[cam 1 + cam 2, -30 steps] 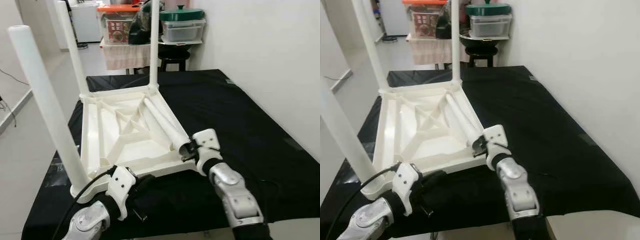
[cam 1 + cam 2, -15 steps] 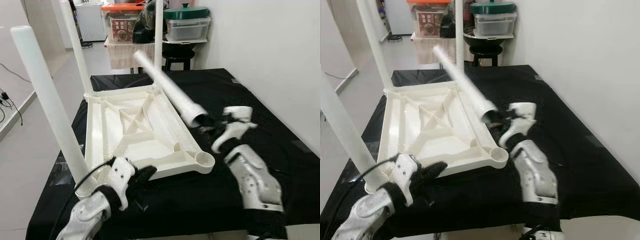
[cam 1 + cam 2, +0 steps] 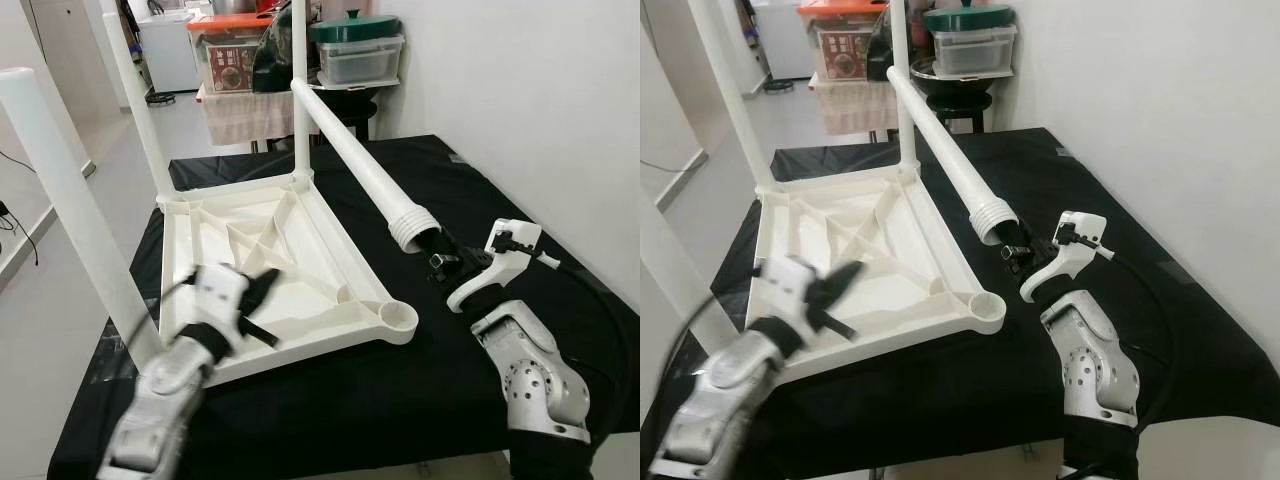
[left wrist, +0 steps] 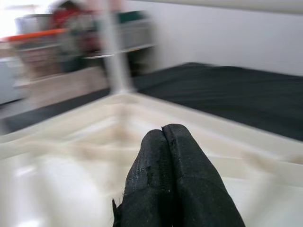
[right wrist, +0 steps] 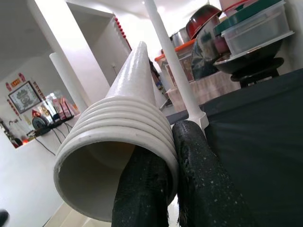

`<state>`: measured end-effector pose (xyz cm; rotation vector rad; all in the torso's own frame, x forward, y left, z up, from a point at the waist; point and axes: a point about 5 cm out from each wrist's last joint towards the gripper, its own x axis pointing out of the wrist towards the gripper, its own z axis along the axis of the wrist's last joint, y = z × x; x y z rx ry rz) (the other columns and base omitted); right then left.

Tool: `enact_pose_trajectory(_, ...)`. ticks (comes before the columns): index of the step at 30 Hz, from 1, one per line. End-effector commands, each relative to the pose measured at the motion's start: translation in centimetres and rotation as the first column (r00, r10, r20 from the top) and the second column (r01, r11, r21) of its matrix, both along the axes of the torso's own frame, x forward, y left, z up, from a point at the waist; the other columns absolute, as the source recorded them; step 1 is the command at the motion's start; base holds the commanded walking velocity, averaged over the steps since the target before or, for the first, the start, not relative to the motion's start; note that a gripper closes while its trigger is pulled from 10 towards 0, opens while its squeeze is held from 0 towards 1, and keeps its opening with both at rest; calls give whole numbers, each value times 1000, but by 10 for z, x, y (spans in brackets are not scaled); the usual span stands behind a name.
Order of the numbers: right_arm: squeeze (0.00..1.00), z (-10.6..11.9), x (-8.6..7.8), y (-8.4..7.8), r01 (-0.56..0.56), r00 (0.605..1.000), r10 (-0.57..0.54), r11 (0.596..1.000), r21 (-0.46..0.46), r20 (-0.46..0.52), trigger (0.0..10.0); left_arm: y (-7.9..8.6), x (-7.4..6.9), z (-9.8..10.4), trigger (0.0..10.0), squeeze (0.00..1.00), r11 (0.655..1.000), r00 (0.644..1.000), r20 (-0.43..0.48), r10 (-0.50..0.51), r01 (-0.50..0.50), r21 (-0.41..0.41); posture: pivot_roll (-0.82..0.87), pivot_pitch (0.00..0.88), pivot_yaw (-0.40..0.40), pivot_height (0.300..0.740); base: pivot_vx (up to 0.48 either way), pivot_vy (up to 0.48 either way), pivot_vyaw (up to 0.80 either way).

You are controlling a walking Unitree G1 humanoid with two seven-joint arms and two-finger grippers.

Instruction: Building children table

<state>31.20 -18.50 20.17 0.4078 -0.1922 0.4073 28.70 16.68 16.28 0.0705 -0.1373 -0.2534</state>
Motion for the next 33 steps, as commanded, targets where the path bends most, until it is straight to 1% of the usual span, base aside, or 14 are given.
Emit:
enact_pose_trajectory(1, 0, 0, -1, 3, -24, 1000, 24, 1000, -4, -1, 10000, 16, 1, 0, 10000, 0, 996, 996, 5, 92, -92, 16, -78, 0, 27, 740, 0, 0, 0)
enact_pose_trajectory(3, 0, -2, 0, 3, -22, 1000, 21, 1000, -9, -13, 10000, 63, -7, 1, 10000, 0, 945, 948, 22, 319, -319, 67, -65, 0, 23, 740, 0, 0, 0)
enact_pose_trajectory(5, 0, -2, 0, 3, -22, 1000, 21, 1000, -9, -13, 10000, 63, -7, 1, 10000, 0, 945, 948, 22, 319, -319, 67, -65, 0, 23, 740, 0, 0, 0)
enact_pose_trajectory(13, 0, -5, 1, 4, -23, 999, 22, 1000, -19, -24, 10000, 103, -9, 10, 10000, 0, 891, 899, 66, 432, -437, 120, -64, 0, 22, 740, 0, 0, 0)
enact_pose_trajectory(19, 0, -6, 1, 5, -23, 999, 22, 999, -34, -24, 10000, 96, 0, 14, 10000, 0, 912, 918, 77, 390, -396, 104, -69, 0, 22, 740, 0, 0, 0)
enact_pose_trajectory(22, 0, -4, 2, 3, -15, 1000, 15, 999, -34, -15, 10000, 59, 9, 15, 10000, 0, 980, 979, 58, 195, -196, 22, -75, 0, 17, 740, 0, 0, 0)
enact_pose_trajectory(24, 0, -4, 2, 3, -15, 1000, 15, 999, -34, -15, 10000, 59, 9, 15, 10000, 0, 980, 979, 58, 195, -196, 22, -75, 0, 17, 740, 0, 0, 0)
enact_pose_trajectory(25, 0, -2, 2, 1, -10, 1000, 10, 1000, -23, -8, 10000, 41, 10, 16, 10000, 0, 995, 994, 53, 91, -89, -41, -79, 0, 18, 740, 0, 0, 0)
enact_pose_trajectory(26, 0, -2, 2, 1, -10, 1000, 10, 1000, -23, -8, 10000, 41, 10, 16, 10000, 0, 995, 994, 53, 91, -89, -41, -79, 0, 18, 740, 0, 0, 0)
enact_pose_trajectory(27, 0, 0, 2, -2, -6, 1000, 6, 1000, 1, 3, 10000, 21, 10, 18, 10000, 1000, 993, 998, 52, -30, 36, -111, -82, 0, 19, 740, 0, 0, 0)
enact_pose_trajectory(29, 0, 4, 1, -6, -7, 1000, 6, 999, 49, 20, 10000, -1, 8, 22, 10000, 1000, 964, 983, 61, -173, 181, -195, -87, 0, 20, 740, 0, 0, 0)
enact_pose_trajectory(30, 0, 4, 1, -6, -7, 1000, 6, 999, 49, 20, 10000, -1, 8, 22, 10000, 1000, 964, 983, 61, -173, 181, -195, -87, 0, 20, 740, 0, 0, 0)
enact_pose_trajectory(32, 0, 11, -3, -14, -28, 998, 20, 990, 139, 61, 10000, -25, 4, 31, 10000, 1000, 880, 931, 101, -352, 366, -304, -88, 0, 21, 740, 0, 0, 0)
enact_pose_trajectory(33, 0, 11, -3, -14, -28, 998, 20, 990, 139, 61, 10000, -25, 4, 31, 10000, 1000, 880, 931, 101, -352, 366, -304, -88, 0, 21, 740, 0, 0, 0)
